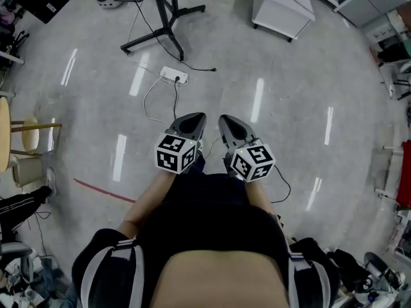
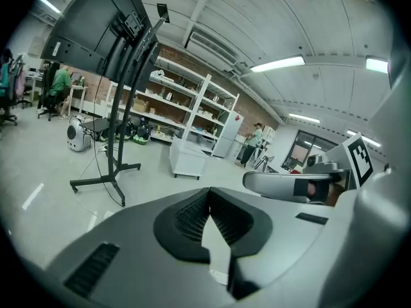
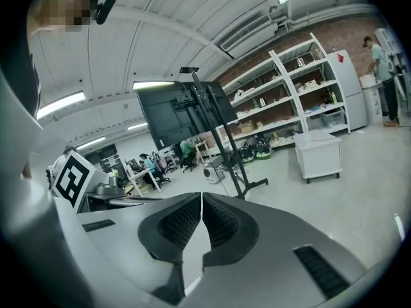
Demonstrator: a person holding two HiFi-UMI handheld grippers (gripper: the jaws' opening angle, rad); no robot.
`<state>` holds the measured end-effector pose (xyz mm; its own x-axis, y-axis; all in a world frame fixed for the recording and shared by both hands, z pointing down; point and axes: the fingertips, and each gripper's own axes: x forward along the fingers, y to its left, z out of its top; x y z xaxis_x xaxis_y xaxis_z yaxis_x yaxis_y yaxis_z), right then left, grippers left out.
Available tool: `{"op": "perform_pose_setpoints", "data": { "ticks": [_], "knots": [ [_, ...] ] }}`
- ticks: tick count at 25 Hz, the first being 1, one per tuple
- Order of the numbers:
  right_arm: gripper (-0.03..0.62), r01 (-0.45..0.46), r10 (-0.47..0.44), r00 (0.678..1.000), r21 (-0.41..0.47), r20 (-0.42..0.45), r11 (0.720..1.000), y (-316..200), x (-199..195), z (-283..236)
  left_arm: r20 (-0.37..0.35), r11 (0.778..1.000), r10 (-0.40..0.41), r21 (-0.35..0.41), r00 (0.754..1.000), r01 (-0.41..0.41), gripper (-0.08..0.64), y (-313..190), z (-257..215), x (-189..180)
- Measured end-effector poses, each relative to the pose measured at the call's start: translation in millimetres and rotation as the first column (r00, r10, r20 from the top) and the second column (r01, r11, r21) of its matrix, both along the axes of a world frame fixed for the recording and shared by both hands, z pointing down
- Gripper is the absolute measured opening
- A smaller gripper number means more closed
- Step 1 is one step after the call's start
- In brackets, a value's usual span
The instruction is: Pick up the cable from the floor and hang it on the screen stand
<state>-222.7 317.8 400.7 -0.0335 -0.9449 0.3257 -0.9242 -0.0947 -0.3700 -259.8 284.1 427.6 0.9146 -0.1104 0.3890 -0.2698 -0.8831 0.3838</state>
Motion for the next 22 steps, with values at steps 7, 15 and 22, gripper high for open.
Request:
{"op": "perform_pose_setpoints", "data": {
  "ticks": [7, 15, 22],
  "knots": [
    [0.026, -0.024, 0.024, 1.000, 0.016, 0.001, 1.000, -36, 19, -1, -0.007, 1.000, 0.022, 0.009, 1.000, -0.022, 0.008, -34, 1, 12],
    [0.026, -0.061, 0.061, 0.998, 0.033, 0.001, 0.998, -55, 33, -13, -0.017, 1.000, 0.012, -0.006, 1.000, -0.012, 0.008, -53, 1, 9],
    [0.026, -0.074, 0.075, 0.997, 0.026, -0.003, 0.997, -65, 46, -13, -0.033, 1.000, 0.003, -0.011, 0.999, -0.003, 0.008, -67, -4, 14]
  ]
}}
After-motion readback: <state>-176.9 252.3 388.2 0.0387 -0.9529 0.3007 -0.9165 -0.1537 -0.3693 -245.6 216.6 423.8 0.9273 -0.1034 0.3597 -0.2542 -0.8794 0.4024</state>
